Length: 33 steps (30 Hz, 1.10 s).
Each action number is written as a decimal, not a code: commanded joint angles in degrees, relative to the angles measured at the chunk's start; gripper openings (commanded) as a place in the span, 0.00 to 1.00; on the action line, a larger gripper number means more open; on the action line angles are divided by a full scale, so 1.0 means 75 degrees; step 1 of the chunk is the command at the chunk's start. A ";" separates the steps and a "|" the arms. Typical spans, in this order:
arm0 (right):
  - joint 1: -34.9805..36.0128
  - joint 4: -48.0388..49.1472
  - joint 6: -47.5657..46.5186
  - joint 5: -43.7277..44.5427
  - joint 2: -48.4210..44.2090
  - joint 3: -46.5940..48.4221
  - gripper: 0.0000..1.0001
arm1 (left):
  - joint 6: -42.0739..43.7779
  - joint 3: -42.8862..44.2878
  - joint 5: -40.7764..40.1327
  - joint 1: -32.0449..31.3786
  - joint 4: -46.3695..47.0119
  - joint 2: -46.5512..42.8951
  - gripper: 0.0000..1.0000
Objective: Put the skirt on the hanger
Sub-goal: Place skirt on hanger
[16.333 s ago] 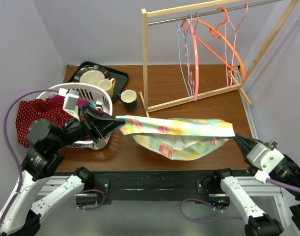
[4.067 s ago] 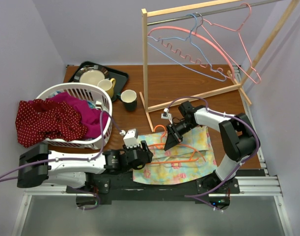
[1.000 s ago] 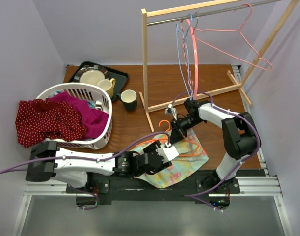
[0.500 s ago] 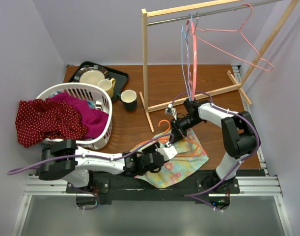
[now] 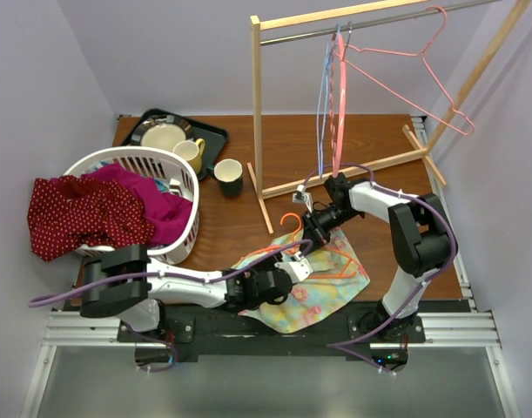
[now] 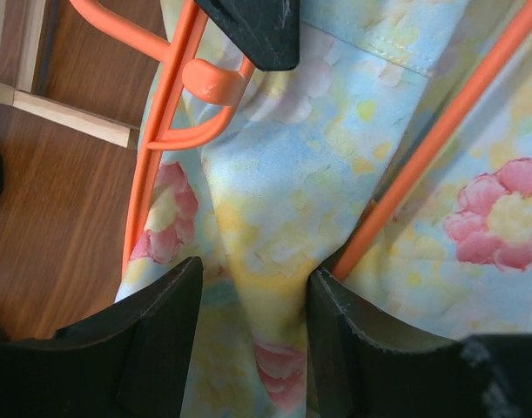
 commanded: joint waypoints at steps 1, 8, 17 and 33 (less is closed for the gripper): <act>0.0042 -0.0003 0.0090 0.0376 0.0173 0.0228 0.00 | 0.0205 0.0254 0.0034 0.0045 0.0087 0.0379 0.55; 0.0019 -0.0132 0.0020 0.0294 0.0430 0.0322 0.00 | 0.0496 0.0419 -0.0060 0.0068 0.0110 0.0824 0.53; -0.0098 -0.0296 -0.0121 0.0164 0.0595 0.0404 0.00 | 0.0381 0.0419 0.0409 0.0092 0.0052 0.0475 0.00; -0.0192 -0.1151 -0.1057 -0.0222 0.0220 0.0603 0.00 | -0.0451 0.0513 0.1252 0.0104 -0.1202 -0.1975 0.00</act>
